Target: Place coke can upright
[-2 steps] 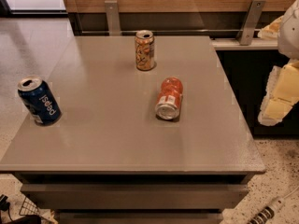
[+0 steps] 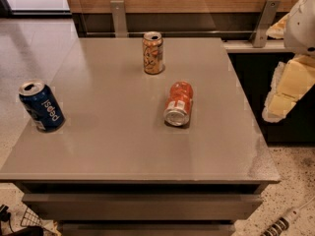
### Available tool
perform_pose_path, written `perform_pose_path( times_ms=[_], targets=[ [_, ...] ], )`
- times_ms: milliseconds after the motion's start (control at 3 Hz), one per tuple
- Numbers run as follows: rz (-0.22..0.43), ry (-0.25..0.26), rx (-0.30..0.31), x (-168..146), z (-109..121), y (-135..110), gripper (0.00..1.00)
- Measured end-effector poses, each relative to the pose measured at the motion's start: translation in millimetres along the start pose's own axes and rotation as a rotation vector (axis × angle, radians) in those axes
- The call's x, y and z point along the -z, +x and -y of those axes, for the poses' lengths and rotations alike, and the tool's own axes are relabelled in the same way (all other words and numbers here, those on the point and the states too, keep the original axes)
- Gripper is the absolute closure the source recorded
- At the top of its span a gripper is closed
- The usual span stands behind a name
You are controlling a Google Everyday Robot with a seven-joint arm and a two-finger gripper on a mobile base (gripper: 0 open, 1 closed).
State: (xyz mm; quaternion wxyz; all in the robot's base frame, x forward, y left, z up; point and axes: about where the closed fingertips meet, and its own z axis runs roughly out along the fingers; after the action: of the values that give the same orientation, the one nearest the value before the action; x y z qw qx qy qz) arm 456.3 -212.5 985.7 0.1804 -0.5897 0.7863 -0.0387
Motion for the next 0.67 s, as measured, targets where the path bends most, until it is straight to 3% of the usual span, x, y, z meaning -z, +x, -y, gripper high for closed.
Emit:
perform_pose_path(
  times_ms=[667],
  targets=[
    [0.088, -0.095, -0.38, -35, 34, -10, 0.0]
  ],
)
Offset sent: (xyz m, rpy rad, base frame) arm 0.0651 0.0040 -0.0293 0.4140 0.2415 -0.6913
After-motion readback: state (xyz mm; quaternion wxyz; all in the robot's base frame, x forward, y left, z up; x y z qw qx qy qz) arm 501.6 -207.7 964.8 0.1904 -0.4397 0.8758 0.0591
